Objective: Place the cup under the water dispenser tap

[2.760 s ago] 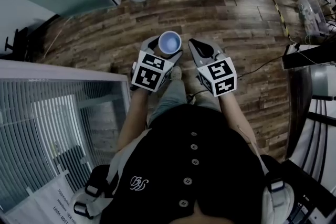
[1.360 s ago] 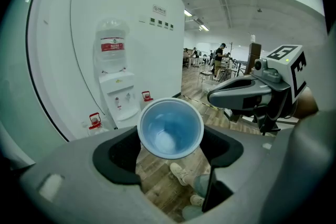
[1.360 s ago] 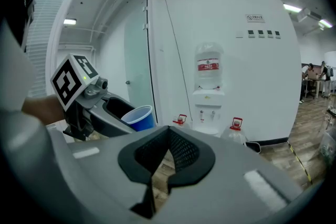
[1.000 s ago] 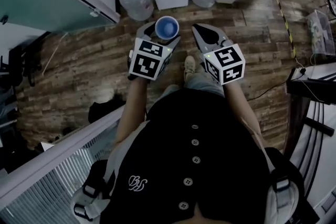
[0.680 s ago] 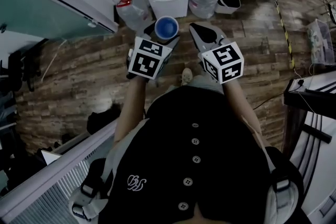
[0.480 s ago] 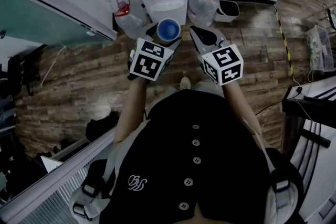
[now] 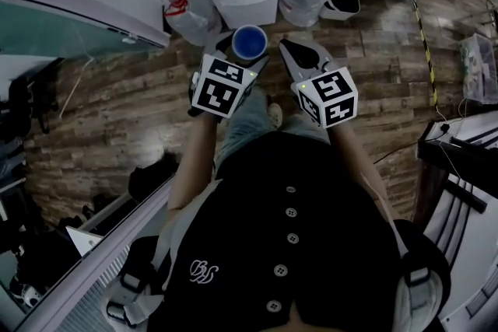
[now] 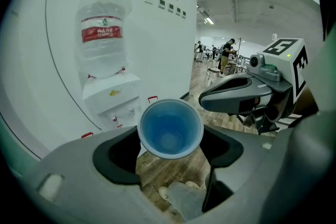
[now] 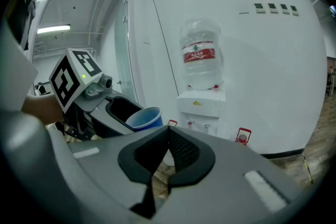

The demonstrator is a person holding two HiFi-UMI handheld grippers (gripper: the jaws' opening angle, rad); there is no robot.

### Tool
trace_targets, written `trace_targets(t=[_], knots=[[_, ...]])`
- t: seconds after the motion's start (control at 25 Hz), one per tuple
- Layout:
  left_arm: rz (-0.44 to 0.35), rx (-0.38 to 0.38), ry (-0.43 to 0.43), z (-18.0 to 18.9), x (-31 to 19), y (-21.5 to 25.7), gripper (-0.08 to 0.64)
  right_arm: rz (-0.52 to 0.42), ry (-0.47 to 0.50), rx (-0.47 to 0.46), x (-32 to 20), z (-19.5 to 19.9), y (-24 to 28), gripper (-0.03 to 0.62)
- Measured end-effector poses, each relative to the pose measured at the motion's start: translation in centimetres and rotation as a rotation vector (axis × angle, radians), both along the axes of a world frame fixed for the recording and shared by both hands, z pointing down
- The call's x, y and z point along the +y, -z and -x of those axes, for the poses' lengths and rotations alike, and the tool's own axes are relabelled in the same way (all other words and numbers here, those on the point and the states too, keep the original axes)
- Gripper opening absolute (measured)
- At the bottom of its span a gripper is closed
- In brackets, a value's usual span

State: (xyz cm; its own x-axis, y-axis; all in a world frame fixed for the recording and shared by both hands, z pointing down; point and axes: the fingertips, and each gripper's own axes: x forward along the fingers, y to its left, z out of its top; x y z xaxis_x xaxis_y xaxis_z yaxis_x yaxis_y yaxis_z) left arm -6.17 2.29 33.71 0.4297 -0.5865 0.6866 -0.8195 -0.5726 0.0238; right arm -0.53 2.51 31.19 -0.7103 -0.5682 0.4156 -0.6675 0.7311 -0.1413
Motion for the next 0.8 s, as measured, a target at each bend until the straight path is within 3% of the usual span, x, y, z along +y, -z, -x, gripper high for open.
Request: trace_targets(t=[0.28, 0.8], knots=[[0.036, -0.008, -0.03, 0.8, -3.1, -1.2, 0.357, 0.058, -0.064, 0.011, -3.3, -0.8, -1.6, 0.0], [0.062, -0.018, -0.146, 3.9, -9.7, -1.7, 0.357, 0.06, -0.179, -0.003, -10.7, 2.9, -1.4, 0.0]])
